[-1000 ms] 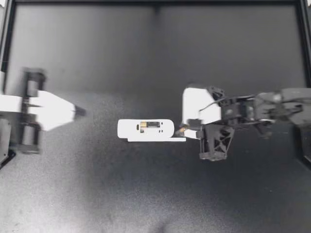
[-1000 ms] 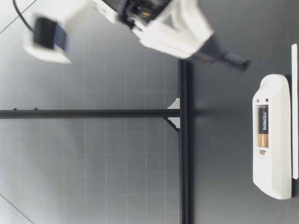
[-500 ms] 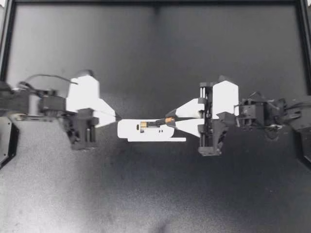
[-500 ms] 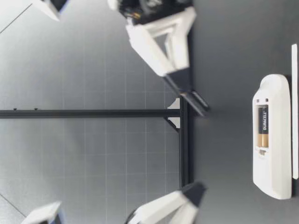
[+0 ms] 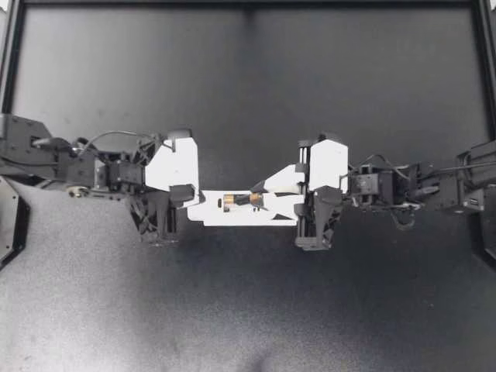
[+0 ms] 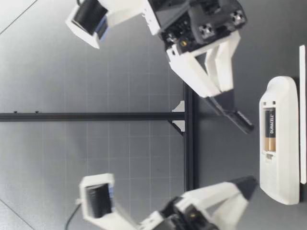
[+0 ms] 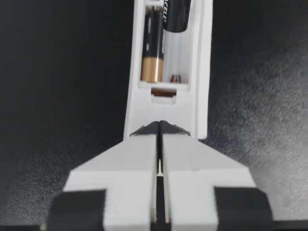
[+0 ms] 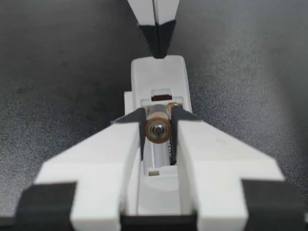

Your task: Place the battery into the slot of the remote controller.

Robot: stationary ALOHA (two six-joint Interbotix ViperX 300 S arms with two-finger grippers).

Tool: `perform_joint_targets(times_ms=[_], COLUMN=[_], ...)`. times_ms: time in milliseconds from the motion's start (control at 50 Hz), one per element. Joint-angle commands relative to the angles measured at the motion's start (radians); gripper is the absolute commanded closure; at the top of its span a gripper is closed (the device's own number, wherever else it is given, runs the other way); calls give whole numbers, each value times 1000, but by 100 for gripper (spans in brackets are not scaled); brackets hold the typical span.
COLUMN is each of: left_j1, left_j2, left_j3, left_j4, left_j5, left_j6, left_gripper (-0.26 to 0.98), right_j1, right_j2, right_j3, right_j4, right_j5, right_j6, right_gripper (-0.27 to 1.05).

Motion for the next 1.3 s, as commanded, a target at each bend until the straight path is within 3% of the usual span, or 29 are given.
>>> perform_joint_targets(times_ms=[0,820,1280], left_j1=[3,3,3], left_j2=[0,26,21], left_j3=[-21,-14,-15], left_j4=[3,3,2], left_j5=[-6,-6,-5], left_j6=[2,0,-2], left_gripper=[90,90,90], right_j1=[-8,-5,0], right_j2=[-5,58,63], right_j3=[-25,-64,-117], right_j4=[0,-2,-3], right_j5=[-12,52,219], right_j6=[-2,3,2], right_gripper=[77,77,76])
